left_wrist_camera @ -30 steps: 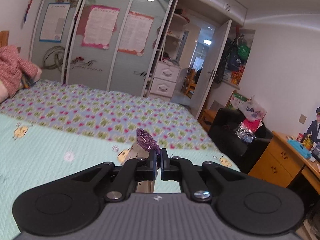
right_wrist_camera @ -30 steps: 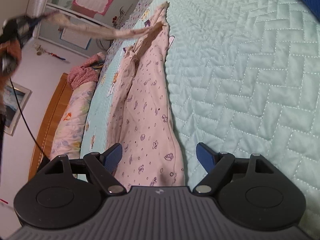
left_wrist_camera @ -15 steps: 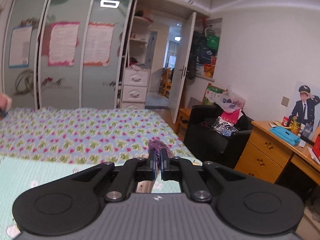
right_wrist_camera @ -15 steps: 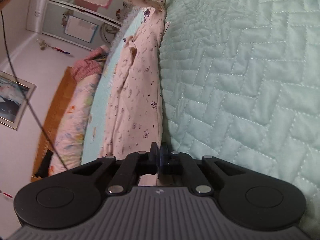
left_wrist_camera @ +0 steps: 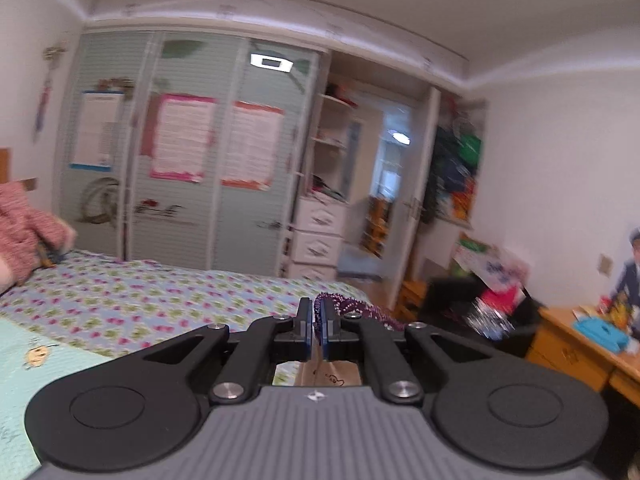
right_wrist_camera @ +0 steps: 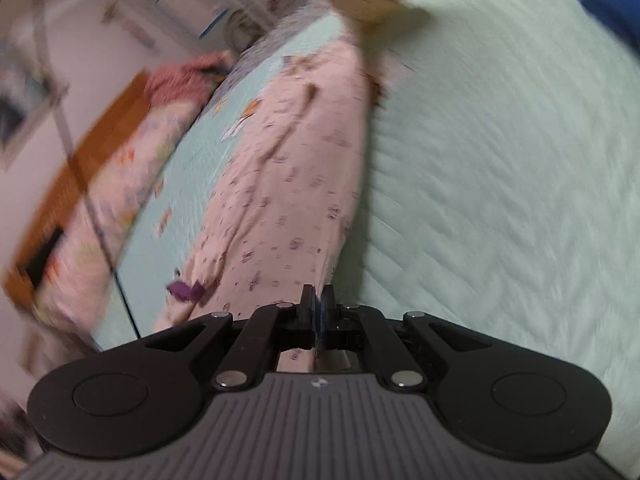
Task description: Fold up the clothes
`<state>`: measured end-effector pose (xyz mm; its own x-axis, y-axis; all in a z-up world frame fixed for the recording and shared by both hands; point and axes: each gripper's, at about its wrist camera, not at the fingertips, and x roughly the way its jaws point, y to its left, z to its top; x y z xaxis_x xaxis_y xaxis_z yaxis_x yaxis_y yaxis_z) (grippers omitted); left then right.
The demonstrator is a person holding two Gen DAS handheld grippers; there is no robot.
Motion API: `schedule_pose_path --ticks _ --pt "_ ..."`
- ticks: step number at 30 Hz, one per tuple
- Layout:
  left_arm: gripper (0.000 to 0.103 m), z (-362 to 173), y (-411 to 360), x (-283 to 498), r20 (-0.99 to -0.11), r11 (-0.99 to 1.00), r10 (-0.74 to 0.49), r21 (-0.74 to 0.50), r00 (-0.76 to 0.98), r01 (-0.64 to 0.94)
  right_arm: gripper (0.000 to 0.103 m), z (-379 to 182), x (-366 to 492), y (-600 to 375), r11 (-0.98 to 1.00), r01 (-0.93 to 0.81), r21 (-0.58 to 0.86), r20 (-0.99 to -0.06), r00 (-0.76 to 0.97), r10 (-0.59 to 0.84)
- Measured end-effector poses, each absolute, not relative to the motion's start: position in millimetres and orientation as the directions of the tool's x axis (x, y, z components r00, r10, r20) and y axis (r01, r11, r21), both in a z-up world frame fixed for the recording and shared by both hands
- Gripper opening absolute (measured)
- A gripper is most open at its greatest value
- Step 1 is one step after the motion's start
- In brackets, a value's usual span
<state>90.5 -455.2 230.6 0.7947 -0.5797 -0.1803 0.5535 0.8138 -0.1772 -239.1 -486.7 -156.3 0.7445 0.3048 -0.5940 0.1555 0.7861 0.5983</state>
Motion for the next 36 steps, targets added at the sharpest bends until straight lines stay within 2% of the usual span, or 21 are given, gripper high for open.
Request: schedule_pose_path --ticks 4,7,8,11,13,14,17,19,22,25,28,32,35,36 --pt "0.003 209.7 -374.6 117.9 -0.167 0.874 -0.445 -0.292 0.88 0.387 0.001 -134.1 -224.0 -460.1 0.88 0.05 0.471 -0.63 0.718 0.297" --pt "0.003 163.0 -301.8 136.1 -0.215 0.918 -0.261 -0.356 0.941 0.173 0.001 -130.9 -214.0 -449.4 0.912 0.016 0.411 -0.664 0.69 0.288" --pt "0.003 139.4 -279.4 144.0 -0.26 0.926 -0.197 -0.365 0.945 0.092 0.001 -133.3 -211.2 -448.2 0.914 0.017 0.406 -0.676 0.678 0.288" --pt "0.004 54.2 -217.9 172.5 -0.475 0.906 -0.118 -0.412 0.872 -0.102 0.001 -143.2 -204.4 -443.3 0.921 0.026 0.39 -0.711 0.644 0.282" --pt "0.004 -6.8 -188.8 186.8 -0.618 0.886 -0.17 -0.437 0.768 -0.155 0.001 -148.4 -202.7 -440.2 0.921 0.034 0.387 -0.725 0.629 0.281" --pt "0.004 -33.0 -178.6 189.3 -0.66 0.882 -0.204 -0.445 0.723 -0.157 0.001 -148.3 -202.3 -438.7 0.923 0.032 0.384 -0.727 0.627 0.281" --pt "0.007 -84.6 -151.9 184.6 -0.715 0.874 -0.245 -0.455 0.655 -0.17 0.001 -147.8 -200.8 -434.2 0.927 0.026 0.373 -0.734 0.62 0.278" --pt "0.018 -100.7 -133.7 172.1 -0.708 0.854 -0.277 -0.492 0.65 -0.172 0.001 -146.2 -199.4 -434.0 0.926 0.033 0.375 -0.736 0.617 0.276" --pt "0.026 -114.4 -118.1 146.8 -0.69 0.825 -0.344 -0.546 0.637 -0.146 0.001 -143.5 -196.6 -436.2 0.921 0.049 0.387 -0.738 0.614 0.278" --pt "0.028 -120.1 -102.9 127.8 -0.68 0.809 -0.41 -0.579 0.607 -0.101 0.001 -140.5 -194.1 -437.7 0.919 0.064 0.39 -0.743 0.611 0.273" --pt "0.035 -125.6 -92.0 105.6 -0.67 0.776 -0.468 -0.624 0.576 -0.096 0.001 -132.7 -193.3 -439.7 0.925 0.085 0.371 -0.749 0.616 0.244" --pt "0.035 -130.5 -81.6 83.3 -0.638 0.734 -0.535 -0.676 0.554 -0.07 0.001 -108.1 -186.4 -416.7 0.967 0.014 0.253 -0.743 0.644 0.185" --pt "0.035 -126.4 -81.4 67.9 -0.621 0.729 -0.567 -0.684 0.541 -0.023 0.012 -111.7 -172.8 -372.0 0.971 -0.165 0.175 -0.757 0.608 0.24" --pt "0.035 -125.0 -82.3 63.3 -0.616 0.727 -0.579 -0.687 0.534 -0.004 0.028 -119.0 -170.7 -361.5 0.964 -0.21 0.164 -0.78 0.57 0.257"
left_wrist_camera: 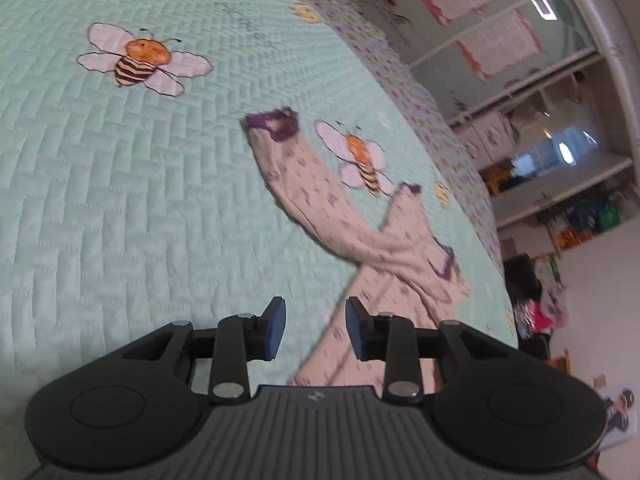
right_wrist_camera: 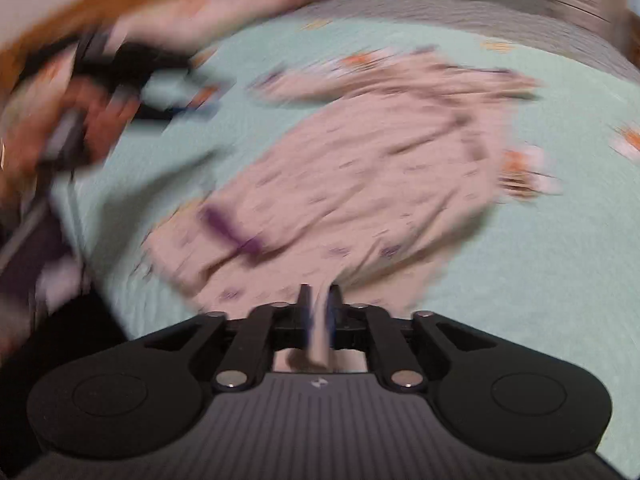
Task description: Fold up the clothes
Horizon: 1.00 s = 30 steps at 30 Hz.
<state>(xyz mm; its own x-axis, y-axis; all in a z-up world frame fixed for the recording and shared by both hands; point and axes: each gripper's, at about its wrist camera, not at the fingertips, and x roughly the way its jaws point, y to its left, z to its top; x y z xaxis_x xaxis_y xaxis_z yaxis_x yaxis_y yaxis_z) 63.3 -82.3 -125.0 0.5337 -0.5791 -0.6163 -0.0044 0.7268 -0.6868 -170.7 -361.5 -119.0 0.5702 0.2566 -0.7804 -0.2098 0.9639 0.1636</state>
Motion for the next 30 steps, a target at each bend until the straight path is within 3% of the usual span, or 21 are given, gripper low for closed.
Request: schedule_pose_path --ticks 3,9,11,16,21,26,27,30 --pt "0.038 -121.2 -94.9 53.3 -0.615 0.738 -0.612 -0.671 0.497 0.078 0.036 -134.3 -171.9 -344.6 0.933 -0.292 0.21 -0.806 0.489 0.334" --pt "0.041 -119.7 -168.5 41.1 -0.567 0.659 -0.749 -0.687 0.342 0.305 0.038 -145.7 -187.6 -400.2 0.869 -0.043 0.493 -0.72 0.541 0.435" --pt "0.041 -126.2 -203.8 44.9 -0.558 0.633 -0.773 -0.702 0.3 0.325 0.039 -149.1 -191.8 -422.7 0.827 0.054 0.56 -0.683 0.595 0.424" --pt "0.041 -148.0 -286.8 62.5 -0.552 0.59 -0.807 -0.742 0.211 0.318 0.045 -163.2 -195.3 -432.6 0.83 0.156 0.536 -0.689 0.649 0.323" --pt "0.047 -160.5 -340.4 73.9 -0.585 0.61 -0.789 -0.713 0.185 0.345 0.049 -160.7 -203.4 -398.1 0.94 0.034 0.34 -0.691 0.687 0.224" --pt "0.045 -181.6 -368.6 86.9 -0.634 0.635 -0.763 -0.696 0.129 0.334 0.05 -162.7 -213.5 -363.0 0.986 -0.139 0.094 -0.696 0.699 0.165" --pt "0.041 -185.0 -372.8 88.1 -0.641 0.637 -0.759 -0.693 0.116 0.339 0.051 -164.0 -213.9 -358.2 0.985 -0.162 0.058 -0.694 0.702 0.157" --pt "0.012 -192.9 -382.4 92.1 -0.667 0.651 -0.739 -0.672 0.094 0.352 0.054 -167.0 -213.7 -348.2 0.98 -0.199 -0.022 -0.693 0.71 0.129"
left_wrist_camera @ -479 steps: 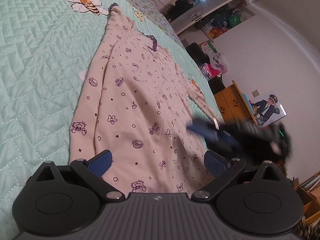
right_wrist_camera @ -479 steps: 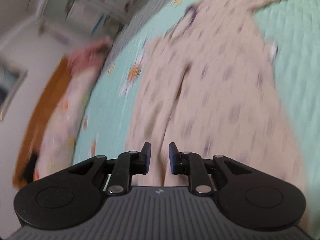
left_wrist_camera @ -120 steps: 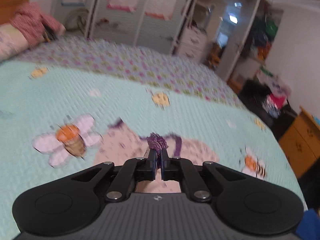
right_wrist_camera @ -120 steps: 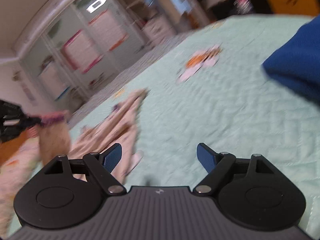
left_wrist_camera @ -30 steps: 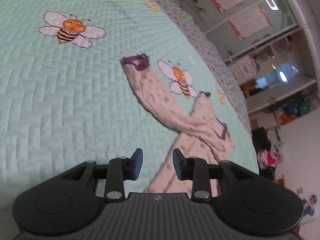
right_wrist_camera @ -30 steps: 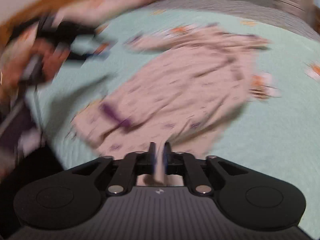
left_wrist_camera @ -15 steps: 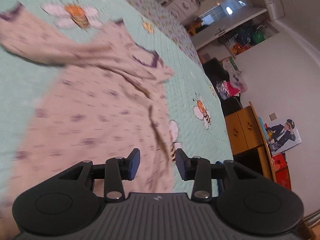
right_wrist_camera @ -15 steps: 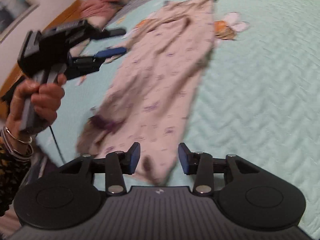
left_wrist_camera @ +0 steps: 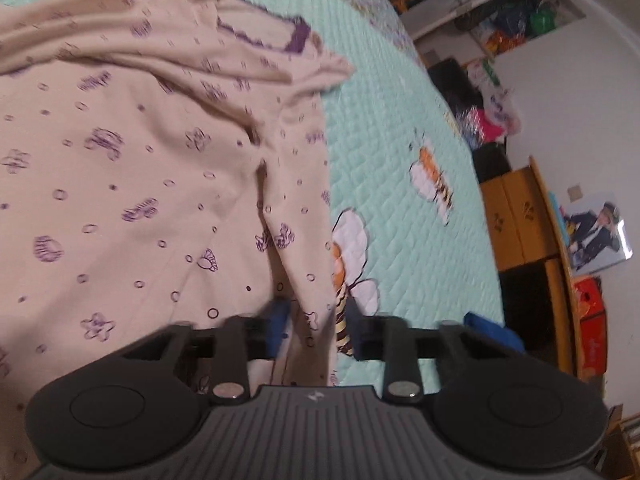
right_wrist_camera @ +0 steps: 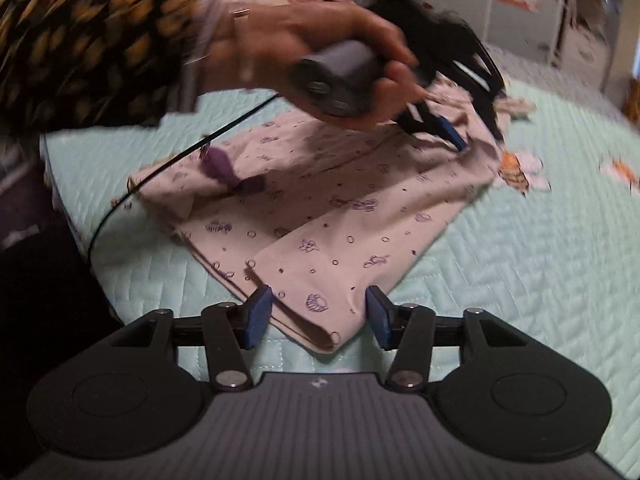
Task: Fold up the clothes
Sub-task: 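Pinch the top's side edge with the left gripper while the right gripper smooths the body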
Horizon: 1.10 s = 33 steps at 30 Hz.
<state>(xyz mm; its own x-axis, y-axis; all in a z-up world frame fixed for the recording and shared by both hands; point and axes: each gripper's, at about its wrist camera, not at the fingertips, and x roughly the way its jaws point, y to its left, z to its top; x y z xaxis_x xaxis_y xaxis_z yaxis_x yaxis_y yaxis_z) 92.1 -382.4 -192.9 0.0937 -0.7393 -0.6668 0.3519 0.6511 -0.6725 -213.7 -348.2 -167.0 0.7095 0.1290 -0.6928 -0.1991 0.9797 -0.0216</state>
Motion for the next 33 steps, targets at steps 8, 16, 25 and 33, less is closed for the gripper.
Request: schedule_pose_path --ticks 8,16,25,33 --pt "0.004 -173.0 -369.6 95.3 -0.664 0.649 -0.737 -0.643 0.127 0.407 0.053 -160.8 -216.7 -335.7 0.97 -0.212 -0.118 -0.646 0.759 0.087" --pt "0.003 -161.5 -357.4 97.4 -0.636 0.639 -0.756 -0.663 0.157 0.391 0.053 -164.7 -229.4 -328.2 0.941 -0.219 -0.256 -0.661 0.75 -0.005" --pt "0.003 -150.5 -355.9 97.4 -0.677 0.662 -0.718 -0.593 0.162 0.458 0.053 -174.5 -231.8 -302.0 0.788 -0.348 -0.508 -0.589 0.808 -0.023" --pt "0.003 -144.8 -348.0 98.2 -0.694 0.667 -0.7 -0.554 0.166 0.498 0.001 -162.2 -236.2 -318.4 0.765 -0.455 -0.456 -0.603 0.79 0.11"
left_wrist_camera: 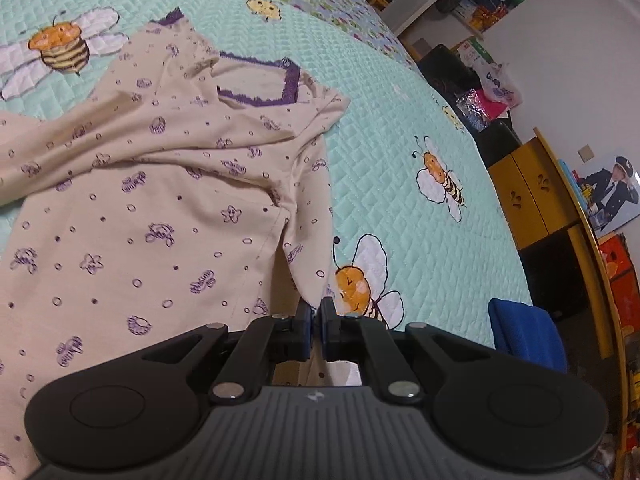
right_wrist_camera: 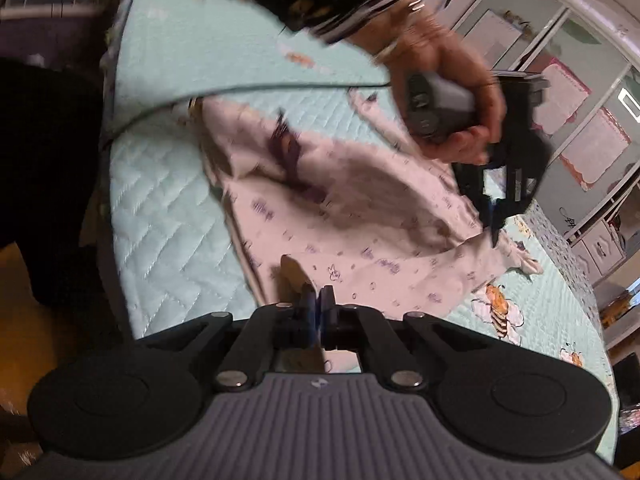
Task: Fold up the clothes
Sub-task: 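Pinch the top's side edge with the left gripper while the right gripper smooths the body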
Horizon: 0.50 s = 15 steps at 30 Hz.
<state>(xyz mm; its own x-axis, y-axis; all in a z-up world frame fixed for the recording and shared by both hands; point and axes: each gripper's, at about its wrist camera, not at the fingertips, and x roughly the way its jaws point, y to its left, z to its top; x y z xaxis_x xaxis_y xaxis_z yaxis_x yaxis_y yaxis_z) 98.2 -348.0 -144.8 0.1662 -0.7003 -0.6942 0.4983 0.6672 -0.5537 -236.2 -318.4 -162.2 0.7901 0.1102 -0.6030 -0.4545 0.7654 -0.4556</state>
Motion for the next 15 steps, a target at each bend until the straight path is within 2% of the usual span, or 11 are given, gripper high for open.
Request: schedule_pose_path --ticks 4,9,12,14,15 --pt "0.0 -133.0 -328.3 92.6 -0.653 0.651 -0.73 -0.572 0.204 0.498 0.001 -142.3 -240.0 -341.8 0.808 -0.497 -0.317 -0.62 0.753 0.22" --pt "0.0 -144.1 -304.3 90.1 -0.669 0.684 -0.707 -0.564 0.23 0.461 0.001 -146.3 -239.3 -346.2 0.819 -0.501 -0.279 -0.623 0.744 0.242" --pt "0.0 -155.6 -301.8 91.3 -0.672 0.672 -0.717 -0.595 0.186 0.442 0.001 -148.9 -240.0 -342.9 0.824 -0.495 -0.274 -0.622 0.745 0.241" --pt "0.001 -159.8 -305.0 89.4 -0.666 0.655 -0.729 -0.611 0.159 0.444 0.001 -151.5 -239.1 -341.9 0.825 -0.494 -0.273 -0.628 0.741 0.236" --pt "0.006 -160.5 -309.0 87.3 -0.661 0.644 -0.736 -0.616 0.147 0.454 0.001 -152.9 -238.6 -341.7 0.825 -0.494 -0.273 -0.631 0.739 0.234"
